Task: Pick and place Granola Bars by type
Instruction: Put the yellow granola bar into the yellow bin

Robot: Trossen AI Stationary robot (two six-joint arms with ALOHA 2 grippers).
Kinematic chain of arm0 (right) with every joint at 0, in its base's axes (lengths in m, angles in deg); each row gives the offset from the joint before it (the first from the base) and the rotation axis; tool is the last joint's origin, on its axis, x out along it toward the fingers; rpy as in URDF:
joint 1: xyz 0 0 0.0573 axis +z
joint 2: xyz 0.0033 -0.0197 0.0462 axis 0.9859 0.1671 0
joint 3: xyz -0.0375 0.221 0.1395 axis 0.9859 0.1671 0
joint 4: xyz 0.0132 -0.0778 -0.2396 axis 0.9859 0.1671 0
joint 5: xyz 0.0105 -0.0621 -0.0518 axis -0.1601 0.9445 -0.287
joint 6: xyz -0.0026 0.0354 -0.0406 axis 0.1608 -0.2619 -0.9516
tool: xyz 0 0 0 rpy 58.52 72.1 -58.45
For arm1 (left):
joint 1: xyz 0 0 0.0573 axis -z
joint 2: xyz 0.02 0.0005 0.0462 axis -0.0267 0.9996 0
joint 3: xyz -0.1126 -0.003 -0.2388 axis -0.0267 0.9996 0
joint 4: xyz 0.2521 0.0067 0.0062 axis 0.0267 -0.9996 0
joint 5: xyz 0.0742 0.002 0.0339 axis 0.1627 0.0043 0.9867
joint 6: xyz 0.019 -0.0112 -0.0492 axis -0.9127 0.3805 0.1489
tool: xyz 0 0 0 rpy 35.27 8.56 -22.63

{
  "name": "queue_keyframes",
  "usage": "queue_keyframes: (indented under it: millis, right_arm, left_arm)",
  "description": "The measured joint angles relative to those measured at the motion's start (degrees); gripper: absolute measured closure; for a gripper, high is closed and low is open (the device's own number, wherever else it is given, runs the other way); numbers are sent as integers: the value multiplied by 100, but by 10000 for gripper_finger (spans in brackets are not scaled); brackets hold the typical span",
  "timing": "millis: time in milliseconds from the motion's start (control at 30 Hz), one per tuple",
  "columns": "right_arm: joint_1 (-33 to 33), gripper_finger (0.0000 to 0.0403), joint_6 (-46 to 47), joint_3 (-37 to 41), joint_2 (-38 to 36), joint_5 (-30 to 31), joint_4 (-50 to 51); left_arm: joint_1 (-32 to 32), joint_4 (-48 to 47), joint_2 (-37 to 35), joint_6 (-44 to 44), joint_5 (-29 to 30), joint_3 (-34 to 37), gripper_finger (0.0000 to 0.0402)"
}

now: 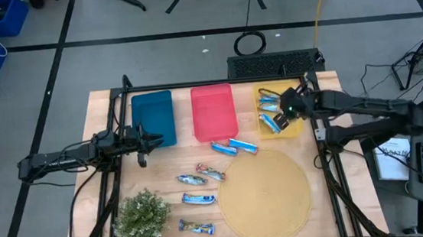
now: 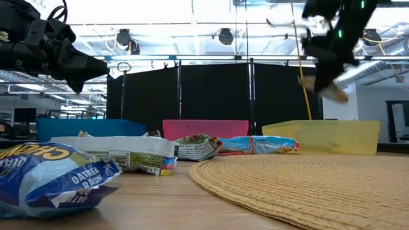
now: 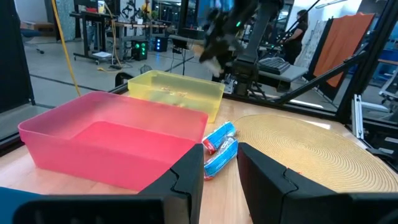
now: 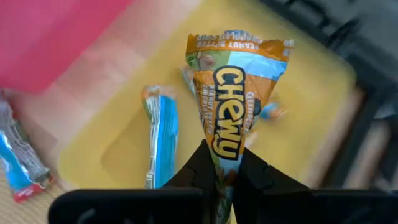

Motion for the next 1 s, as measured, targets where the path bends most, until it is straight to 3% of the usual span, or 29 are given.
queue_keyframes:
  millis: [200,367,833,1000]
  right_arm:
    - [-1329,387,-674,1207,-206,-1179,-1560]
    - [-1886,387,-830,1633,-128,-1550,-1596]
    - [-1963,317,-157,2080,-148,-1814,-1763]
    - [-1672,304,-472,2482,-626,-2192,-2983]
  left_arm:
    - [0,0,0,0,0,1,298]
    - [1,0,0,0,0,0,298]
    - [1,0,0,0,0,2,298]
    - [-1,0,0,-2,0,0,298]
